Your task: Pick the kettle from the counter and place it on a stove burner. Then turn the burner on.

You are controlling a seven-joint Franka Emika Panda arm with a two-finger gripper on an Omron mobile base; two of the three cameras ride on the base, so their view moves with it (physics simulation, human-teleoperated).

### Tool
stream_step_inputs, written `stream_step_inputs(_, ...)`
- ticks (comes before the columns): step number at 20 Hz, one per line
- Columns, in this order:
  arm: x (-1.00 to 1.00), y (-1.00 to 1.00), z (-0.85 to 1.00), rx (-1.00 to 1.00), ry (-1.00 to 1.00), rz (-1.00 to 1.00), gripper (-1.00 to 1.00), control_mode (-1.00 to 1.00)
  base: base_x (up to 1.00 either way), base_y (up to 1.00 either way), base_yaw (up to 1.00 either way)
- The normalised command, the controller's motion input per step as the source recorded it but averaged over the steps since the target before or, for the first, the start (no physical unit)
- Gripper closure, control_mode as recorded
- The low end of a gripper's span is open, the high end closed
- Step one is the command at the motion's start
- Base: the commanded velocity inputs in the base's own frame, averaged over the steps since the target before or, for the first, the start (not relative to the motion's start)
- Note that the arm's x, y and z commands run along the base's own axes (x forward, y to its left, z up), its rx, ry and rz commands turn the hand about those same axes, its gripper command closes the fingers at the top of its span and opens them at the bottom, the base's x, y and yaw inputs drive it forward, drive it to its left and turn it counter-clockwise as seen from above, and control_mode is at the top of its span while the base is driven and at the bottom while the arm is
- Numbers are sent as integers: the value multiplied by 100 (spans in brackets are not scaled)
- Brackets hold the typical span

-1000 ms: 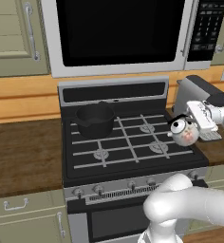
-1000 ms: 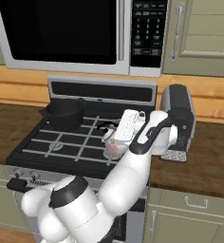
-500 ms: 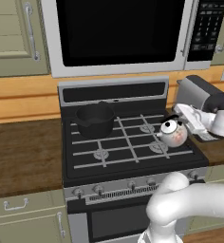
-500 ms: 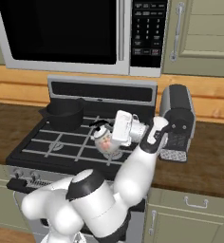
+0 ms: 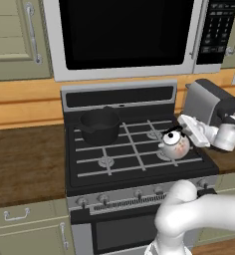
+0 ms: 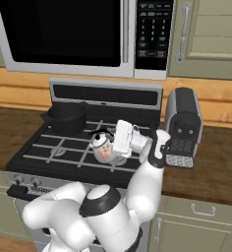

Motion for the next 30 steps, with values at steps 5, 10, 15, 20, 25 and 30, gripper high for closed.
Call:
stream_step_inputs(5, 0, 0, -19, -12, -15, -2, 100, -100, 0, 0, 0)
stream_step_inputs(10, 0, 1, -15, -11, -16, -2, 100, -100, 0, 0, 0)
stream_step_inputs(15, 10, 23, -3, 8, 0, 0, 100, -100, 0, 0, 0)
stream_step_inputs(20, 29, 12, -35, 4, 1, 0, 100, -100, 0, 0, 0)
stream_step_inputs(25, 20, 0, -37, -16, -8, 0, 100, -100, 0, 0, 0)
stream_step_inputs(30, 16, -2, -20, -21, -13, -2, 100, -100, 0, 0, 0)
